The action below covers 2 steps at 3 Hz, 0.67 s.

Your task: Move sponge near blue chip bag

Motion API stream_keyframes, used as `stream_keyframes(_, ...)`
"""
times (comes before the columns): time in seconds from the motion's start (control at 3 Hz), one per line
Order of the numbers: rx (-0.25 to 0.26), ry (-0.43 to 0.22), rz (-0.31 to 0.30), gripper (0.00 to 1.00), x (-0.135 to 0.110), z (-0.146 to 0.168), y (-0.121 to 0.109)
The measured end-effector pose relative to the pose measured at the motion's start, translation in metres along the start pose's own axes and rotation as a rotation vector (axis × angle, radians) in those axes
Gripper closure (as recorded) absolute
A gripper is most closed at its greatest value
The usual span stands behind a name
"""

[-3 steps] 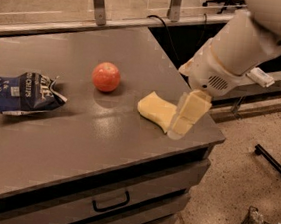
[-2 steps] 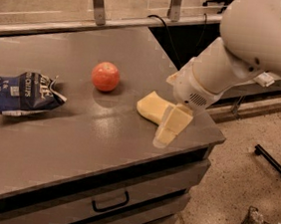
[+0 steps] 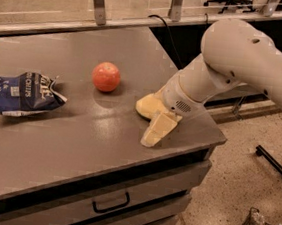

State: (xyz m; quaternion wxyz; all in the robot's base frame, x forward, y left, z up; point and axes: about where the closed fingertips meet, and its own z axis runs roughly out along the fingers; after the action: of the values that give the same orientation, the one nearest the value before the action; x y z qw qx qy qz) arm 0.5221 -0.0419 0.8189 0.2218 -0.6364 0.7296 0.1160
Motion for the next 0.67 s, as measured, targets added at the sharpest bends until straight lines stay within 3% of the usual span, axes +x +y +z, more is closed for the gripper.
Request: stream_keyframes(0.67, 0.0, 0.0, 0.0, 0.88, -0.0062, -0.0118, -0.0015)
